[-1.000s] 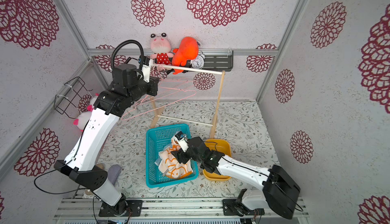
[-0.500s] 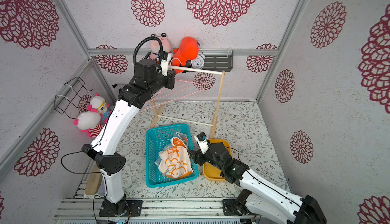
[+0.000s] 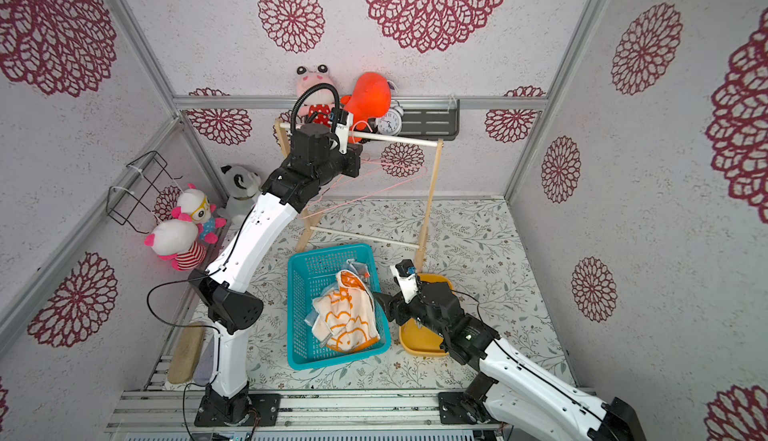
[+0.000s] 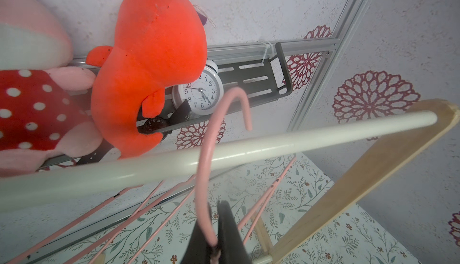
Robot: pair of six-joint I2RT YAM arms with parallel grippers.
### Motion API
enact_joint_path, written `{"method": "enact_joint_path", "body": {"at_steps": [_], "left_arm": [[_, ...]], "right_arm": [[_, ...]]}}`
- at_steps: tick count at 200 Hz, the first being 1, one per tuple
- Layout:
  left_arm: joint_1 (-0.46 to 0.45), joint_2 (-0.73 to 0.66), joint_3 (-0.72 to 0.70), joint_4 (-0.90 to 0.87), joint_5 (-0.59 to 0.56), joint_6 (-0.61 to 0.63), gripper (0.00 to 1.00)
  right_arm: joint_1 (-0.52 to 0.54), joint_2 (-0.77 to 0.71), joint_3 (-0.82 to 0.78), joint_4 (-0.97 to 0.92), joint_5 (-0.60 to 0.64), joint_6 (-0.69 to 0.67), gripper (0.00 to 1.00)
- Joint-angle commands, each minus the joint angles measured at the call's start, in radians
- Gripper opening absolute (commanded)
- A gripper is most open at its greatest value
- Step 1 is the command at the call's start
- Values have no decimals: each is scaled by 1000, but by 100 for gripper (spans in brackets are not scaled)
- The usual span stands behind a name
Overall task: Remove the clothespins securing towels to the hanger
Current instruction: Place the hanger at the clothesline.
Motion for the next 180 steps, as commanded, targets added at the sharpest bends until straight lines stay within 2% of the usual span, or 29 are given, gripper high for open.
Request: {"method": "enact_joint_path", "body": {"at_steps": [1, 32, 60, 89, 105, 118, 125, 131, 159, 180], "left_arm": [[-4, 3, -24, 45, -1, -11, 0], [-6, -42, -128, 89, -8, -25, 0], [-6, -91, -230, 124, -32, -23, 9], [-8, -158, -295, 150, -25, -18, 42], [-13, -212, -344, 163, -34, -11, 70], [-30, -277, -420, 198, -67, 14, 89], [-38, -323, -473, 227, -89, 30, 99], [-44, -361, -518, 248, -104, 42, 98], [-54, -553, -718, 318, -190, 77, 98], [-53, -725, -937, 404, -288, 87, 98]], "right_arm": [[-7, -22, -5, 3, 18, 26, 72], [-10, -17, -7, 3, 19, 28, 72], [-10, -26, -7, -2, 27, 31, 72], [-17, -39, 9, -35, 55, 21, 73], [-27, -45, 26, -59, 88, 14, 75], [-34, -56, 33, -72, 158, 15, 85], [-40, -64, 36, -77, 192, 12, 93], [-45, -71, 36, -80, 230, 8, 98], [-84, -90, 41, -104, 445, -6, 99], [-119, -112, 12, -67, 629, -34, 99]]}}
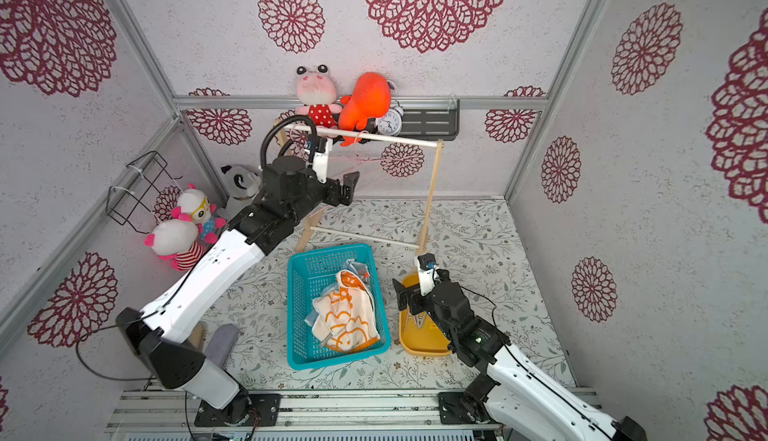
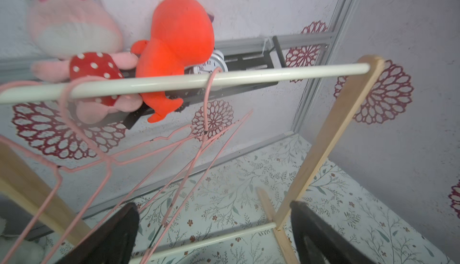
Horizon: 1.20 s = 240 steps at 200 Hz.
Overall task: Remove the clothespins securing towels to the hanger
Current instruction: Place the hanger at the clothesline, then reset both arms
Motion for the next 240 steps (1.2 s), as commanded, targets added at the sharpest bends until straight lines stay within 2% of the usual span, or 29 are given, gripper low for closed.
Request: {"method": "enact_joint_path", "body": {"at_steps": [1, 32, 53, 68, 91, 117, 136, 185, 240], "left_arm": [[2, -166, -183, 138, -141, 38, 98], [3, -397, -501, 241, -309, 57, 98], [12, -537, -678, 289, -449, 69, 98], [34, -645, -850, 404, -552, 85, 98], [118, -796, -1075, 489, -559, 15, 98], [225, -881, -1270, 539, -538, -25, 98], [271, -887, -1376, 610, -555, -24, 98], [452, -783, -1478, 754, -411, -47, 98], [587, -506, -1497, 1023, -253, -47, 98]], "right_arm": [[-38, -34, 4, 27, 281, -32, 99], [-136, -91, -83, 164, 433, -75, 99], [-230, -120, -167, 273, 443, -88, 99], [-294, -127, -240, 350, 419, -85, 99], [-377, -127, -360, 472, 368, -85, 99], [-417, -124, -486, 653, 367, -157, 99], [-432, -111, -528, 715, 370, -135, 99], [-491, 109, -566, 918, 313, -133, 99], [-540, 275, -555, 1101, 203, -169, 99]]}}
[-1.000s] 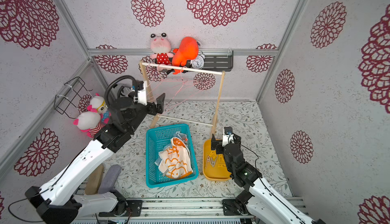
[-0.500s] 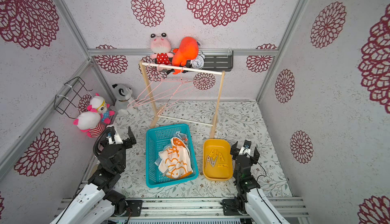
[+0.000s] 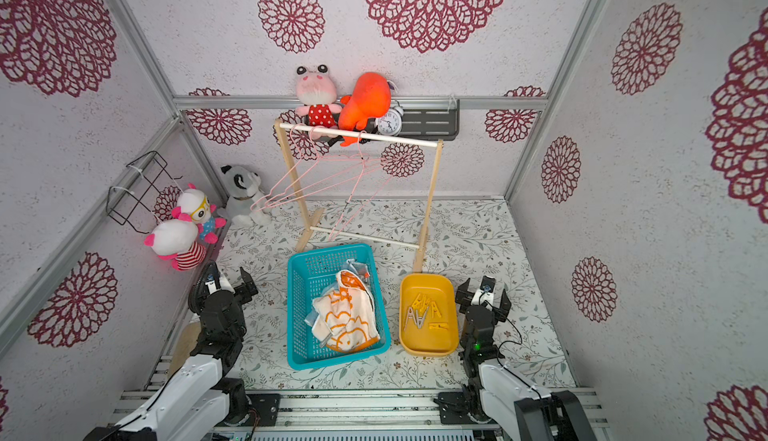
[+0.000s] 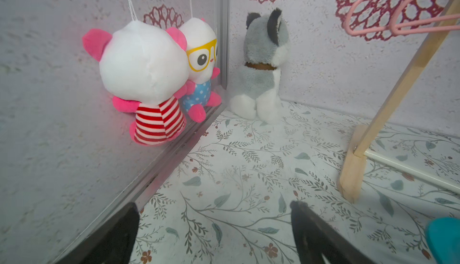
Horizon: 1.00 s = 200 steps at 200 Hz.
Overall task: Remove the clothespins securing towels to the hanger
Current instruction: Reset both arms
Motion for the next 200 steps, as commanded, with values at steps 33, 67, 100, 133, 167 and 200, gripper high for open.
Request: {"method": "enact_joint_path", "body": {"at_steps": [33, 67, 100, 133, 167, 200], "left_arm": [[98, 383, 118, 334, 169, 30, 98], [113, 645, 166, 525, 217, 63, 98], [129, 632, 198, 433, 245, 53, 98], [147, 633, 238, 355, 237, 26, 98], [148, 636, 237, 362, 239, 23, 98], [148, 635, 238, 360, 238, 23, 98]], "right_arm": [[-60, 128, 3, 265, -172, -27, 99], [-98, 244, 47, 335, -264, -13, 99], [-111, 337, 99, 358, -296, -43, 99], [-135, 531, 113, 529, -315, -40, 99], [-141, 559, 156, 476, -334, -47, 99], [-147, 546, 200, 372, -338, -37, 99]]}}
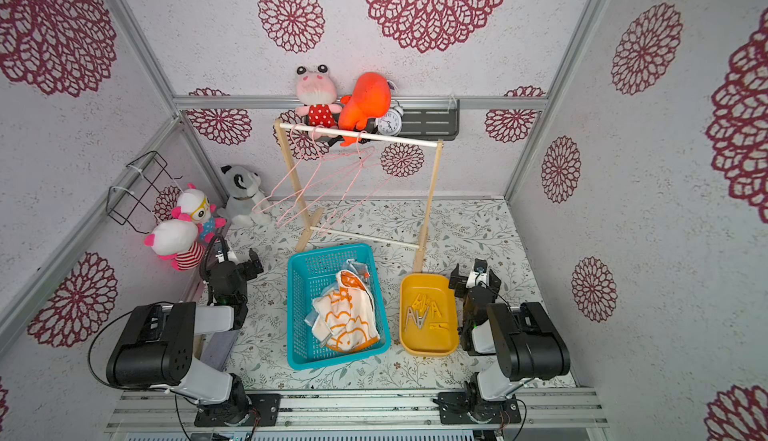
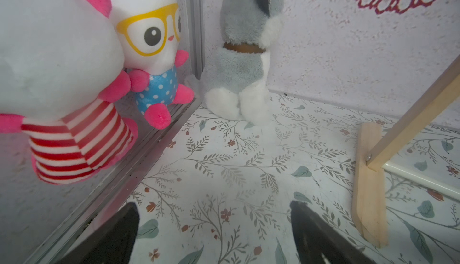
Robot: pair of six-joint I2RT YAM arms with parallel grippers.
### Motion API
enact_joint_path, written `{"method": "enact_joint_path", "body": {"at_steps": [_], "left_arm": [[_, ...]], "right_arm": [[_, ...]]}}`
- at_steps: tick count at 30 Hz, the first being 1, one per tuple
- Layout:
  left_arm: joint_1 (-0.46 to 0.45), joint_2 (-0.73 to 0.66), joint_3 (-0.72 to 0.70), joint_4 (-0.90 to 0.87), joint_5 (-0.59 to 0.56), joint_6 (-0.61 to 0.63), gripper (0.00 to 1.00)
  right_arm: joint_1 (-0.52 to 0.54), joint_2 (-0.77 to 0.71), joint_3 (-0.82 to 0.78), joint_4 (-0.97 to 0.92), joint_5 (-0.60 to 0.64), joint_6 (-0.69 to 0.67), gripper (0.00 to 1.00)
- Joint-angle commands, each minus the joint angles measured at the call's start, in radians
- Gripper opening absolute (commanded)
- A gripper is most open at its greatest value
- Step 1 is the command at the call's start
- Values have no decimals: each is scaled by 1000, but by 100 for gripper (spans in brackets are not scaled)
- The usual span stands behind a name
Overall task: Remove the clothespins securing towels to the hanger
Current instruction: Reset both arms
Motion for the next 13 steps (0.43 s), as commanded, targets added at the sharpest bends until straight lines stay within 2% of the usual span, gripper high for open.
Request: {"method": "enact_joint_path", "body": {"at_steps": [1, 10, 13], "left_arm": [[6, -3, 4, -7, 6, -3, 98], [7, -3, 6, -10, 8, -3, 98], [7, -3, 4, -8, 8, -3, 98]], "right_arm": [[-9, -12, 28, -27, -14, -10, 99], [-8, -11, 0, 30, -6, -10, 99], [-10, -11, -8, 43, 35, 9, 99]]}}
